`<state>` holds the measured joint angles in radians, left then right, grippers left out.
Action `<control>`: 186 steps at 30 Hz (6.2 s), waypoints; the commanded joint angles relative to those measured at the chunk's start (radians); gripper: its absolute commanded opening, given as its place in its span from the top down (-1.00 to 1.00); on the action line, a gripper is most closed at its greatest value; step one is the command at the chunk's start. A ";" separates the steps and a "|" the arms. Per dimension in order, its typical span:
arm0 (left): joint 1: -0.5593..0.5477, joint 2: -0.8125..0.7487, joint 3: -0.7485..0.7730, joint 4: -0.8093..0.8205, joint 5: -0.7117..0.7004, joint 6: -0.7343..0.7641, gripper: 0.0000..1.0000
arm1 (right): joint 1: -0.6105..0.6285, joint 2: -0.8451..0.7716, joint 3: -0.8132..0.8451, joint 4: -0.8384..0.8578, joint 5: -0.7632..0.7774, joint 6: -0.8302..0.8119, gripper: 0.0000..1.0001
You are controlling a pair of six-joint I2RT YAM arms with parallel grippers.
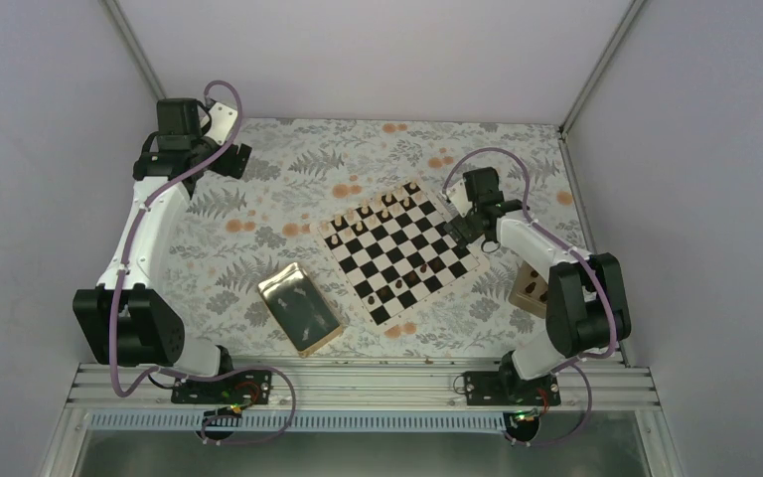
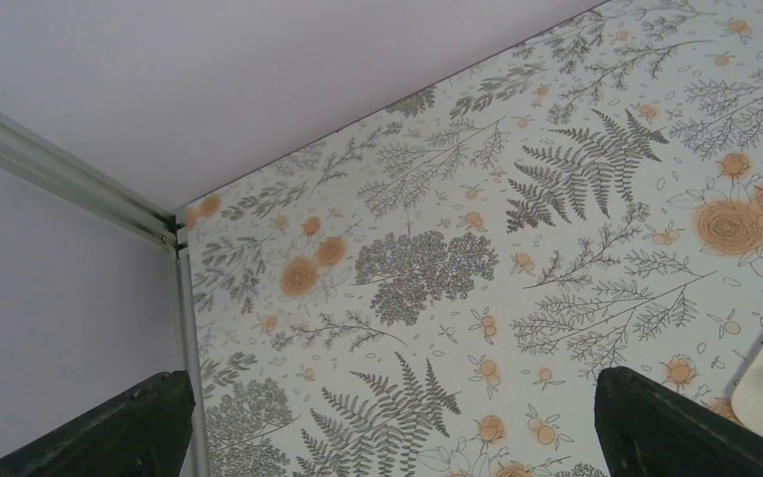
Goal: Set up the chess pieces on the board
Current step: Pick up the chess piece from the storage box, then place the chess piece on the chessboard.
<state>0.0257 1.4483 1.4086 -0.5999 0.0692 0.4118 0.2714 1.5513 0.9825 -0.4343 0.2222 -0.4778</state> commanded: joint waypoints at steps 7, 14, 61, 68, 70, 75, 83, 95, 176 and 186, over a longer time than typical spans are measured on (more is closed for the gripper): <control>0.001 -0.019 0.009 0.012 0.028 -0.019 -1.00 | -0.012 -0.019 -0.021 0.027 0.005 0.002 -1.00; 0.002 -0.020 0.007 0.013 0.028 -0.018 -1.00 | -0.012 -0.018 -0.021 0.030 0.005 0.005 -0.97; 0.001 0.001 -0.145 0.187 0.065 0.114 -1.00 | -0.733 -0.029 0.154 -0.486 -0.432 -0.282 0.18; 0.001 0.004 -0.160 0.203 0.070 0.103 -1.00 | -0.719 0.004 0.125 -0.423 -0.389 -0.247 0.20; 0.001 0.008 -0.161 0.205 0.068 0.099 -1.00 | -0.718 0.021 0.124 -0.413 -0.385 -0.245 0.20; 0.000 0.015 -0.157 0.207 0.077 0.088 -1.00 | -0.716 0.060 0.117 -0.385 -0.384 -0.245 0.20; 0.000 0.022 -0.152 0.211 0.077 0.079 -1.00 | -0.699 0.105 0.131 -0.355 -0.385 -0.240 0.21; 0.002 0.028 -0.159 0.211 0.078 0.090 -1.00 | -0.676 0.177 0.150 -0.370 -0.366 -0.228 0.47; 0.001 -0.039 -0.217 0.210 0.052 -0.018 -1.00 | 0.303 -0.093 -0.139 -0.194 -0.491 -0.088 0.77; 0.002 -0.036 -0.231 0.216 0.062 -0.015 -1.00 | 0.309 -0.026 -0.131 -0.207 -0.478 -0.087 0.76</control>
<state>0.0257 1.4212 1.1854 -0.4007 0.1242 0.4068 0.5701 1.5131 0.8410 -0.6495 -0.2466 -0.5598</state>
